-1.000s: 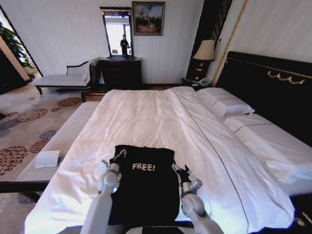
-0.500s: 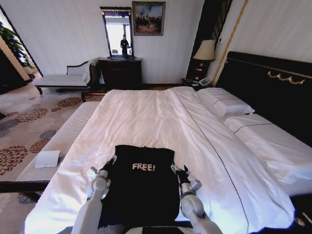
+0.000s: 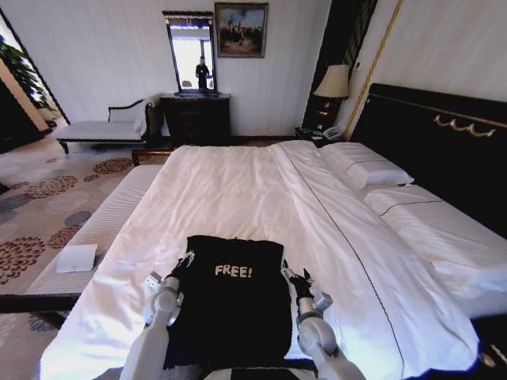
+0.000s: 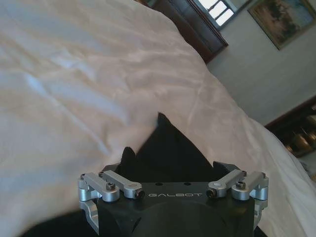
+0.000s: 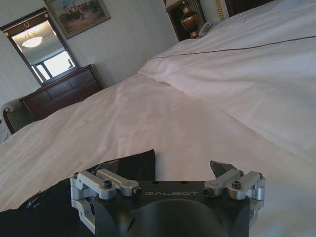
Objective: Fold the clothes on the bed.
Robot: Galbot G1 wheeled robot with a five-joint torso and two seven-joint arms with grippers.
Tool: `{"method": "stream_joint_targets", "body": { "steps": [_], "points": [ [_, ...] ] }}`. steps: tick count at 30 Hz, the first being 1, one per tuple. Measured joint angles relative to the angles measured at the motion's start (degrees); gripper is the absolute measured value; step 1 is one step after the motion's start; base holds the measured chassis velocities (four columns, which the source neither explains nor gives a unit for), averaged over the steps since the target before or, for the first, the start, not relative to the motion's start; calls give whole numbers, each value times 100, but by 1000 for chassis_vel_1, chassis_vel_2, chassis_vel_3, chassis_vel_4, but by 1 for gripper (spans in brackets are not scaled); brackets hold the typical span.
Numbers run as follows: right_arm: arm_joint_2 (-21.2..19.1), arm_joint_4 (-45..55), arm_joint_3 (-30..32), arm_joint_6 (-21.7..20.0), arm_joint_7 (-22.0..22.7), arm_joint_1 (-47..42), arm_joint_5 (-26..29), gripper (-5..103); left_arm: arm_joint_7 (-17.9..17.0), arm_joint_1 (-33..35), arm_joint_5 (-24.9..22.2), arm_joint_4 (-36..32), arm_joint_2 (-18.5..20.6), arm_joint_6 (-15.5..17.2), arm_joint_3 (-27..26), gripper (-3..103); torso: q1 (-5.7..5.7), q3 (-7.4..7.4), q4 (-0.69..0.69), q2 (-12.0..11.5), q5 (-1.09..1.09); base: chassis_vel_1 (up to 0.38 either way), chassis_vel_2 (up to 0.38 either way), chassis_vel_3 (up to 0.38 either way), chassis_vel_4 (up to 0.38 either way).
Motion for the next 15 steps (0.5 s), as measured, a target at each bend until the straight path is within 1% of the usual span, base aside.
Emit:
{"method": "stream_joint_targets", "body": {
  "steps": [3,4,7,8,9,13,15],
  "points": [
    [3,-1,-8,2,2,-2,-4,100,107,255,209,-251,16,-45,142,100,0,0,0,0,0,0,0,0,0],
    [3,-1,-8,2,2,-2,-4,100,107,255,209,-251,16,-45,142,100,0,0,0,0,0,0,0,0,0],
    [5,5,-8,13,3,-17,-7,100,270,563,512,-534,88,-87,320,100,0,0,1,0,1,0,0,0,0],
    [5,5,-8,13,3,-17,-7,100,270,563,512,-534,88,-87,320,100,0,0,1,0,1,0,0,0,0],
    [3,8,-4,20,3,-30,-8,100,323,665,628,-611,127,-97,394,100,0,0,0,0,0,0,0,0,0],
    [-1,25,16,31,5,-54,-10,100,346,820,842,-662,236,-105,466,100,0,0,0,0,0,0,0,0,0],
    [-2,29,19,32,7,-57,-11,100,346,857,874,-671,272,-105,467,100,0,0,0,0,0,0,0,0,0]
  ]
}}
